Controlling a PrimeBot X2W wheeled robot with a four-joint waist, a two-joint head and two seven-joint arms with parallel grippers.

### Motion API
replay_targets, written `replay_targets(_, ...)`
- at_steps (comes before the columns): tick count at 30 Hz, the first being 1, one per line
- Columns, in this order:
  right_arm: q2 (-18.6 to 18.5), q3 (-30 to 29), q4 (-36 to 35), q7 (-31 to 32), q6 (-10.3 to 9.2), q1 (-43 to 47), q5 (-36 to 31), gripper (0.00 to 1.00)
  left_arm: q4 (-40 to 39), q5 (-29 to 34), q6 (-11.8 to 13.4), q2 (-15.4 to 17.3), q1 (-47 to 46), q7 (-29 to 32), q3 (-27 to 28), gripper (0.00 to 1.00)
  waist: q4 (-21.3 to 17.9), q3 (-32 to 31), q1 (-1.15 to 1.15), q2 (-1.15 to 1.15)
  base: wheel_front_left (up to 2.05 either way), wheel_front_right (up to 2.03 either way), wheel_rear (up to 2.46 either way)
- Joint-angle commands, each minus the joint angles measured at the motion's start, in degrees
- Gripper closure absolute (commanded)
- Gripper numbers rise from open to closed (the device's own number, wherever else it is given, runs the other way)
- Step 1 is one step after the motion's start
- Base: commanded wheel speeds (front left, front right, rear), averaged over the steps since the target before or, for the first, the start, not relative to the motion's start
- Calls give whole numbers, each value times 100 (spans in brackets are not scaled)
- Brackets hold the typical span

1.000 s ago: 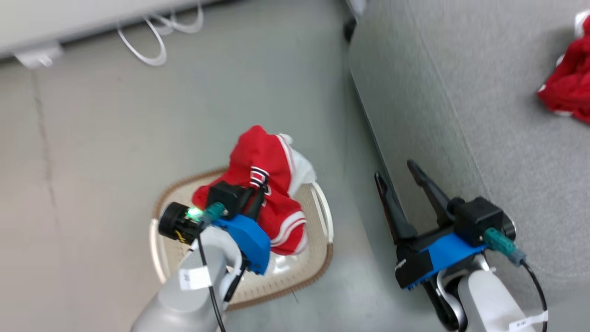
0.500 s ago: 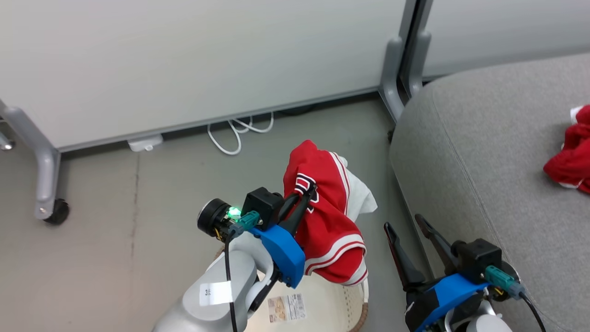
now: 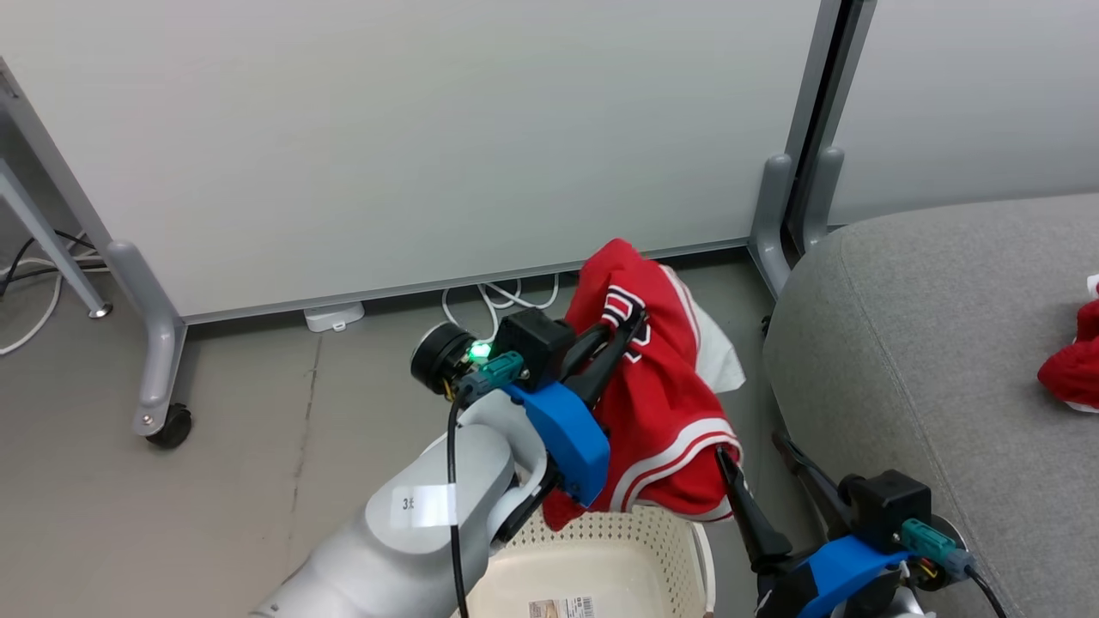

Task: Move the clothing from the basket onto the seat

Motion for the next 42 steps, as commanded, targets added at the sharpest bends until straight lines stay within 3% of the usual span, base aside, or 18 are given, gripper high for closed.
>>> replay_targets(1, -7, 10, -22, 14, 2, 82, 32, 0, -36, -94, 26, -2, -147, -15, -93, 100, 23, -41, 1, -1, 0, 0, 0)
replay_targets(13, -7, 37, -50, 12, 1, 153, 55, 0, -26, -624, 190, -3, -352, -26, -593, 100, 2, -93, 1, -1, 0, 0, 0)
replay_targets(27, -7, 94, -8, 68, 2, 130, 65, 0, -124, -772, 277, -3, -426, -31, -674, 100, 3, 57, 1, -1, 0, 0, 0)
replay_targets(42, -7, 377, 718, 108, 1, -827, 32, 0, -220, -802, 258, -3, -421, -32, -721, 100, 40, 149, 1, -1, 0, 0, 0)
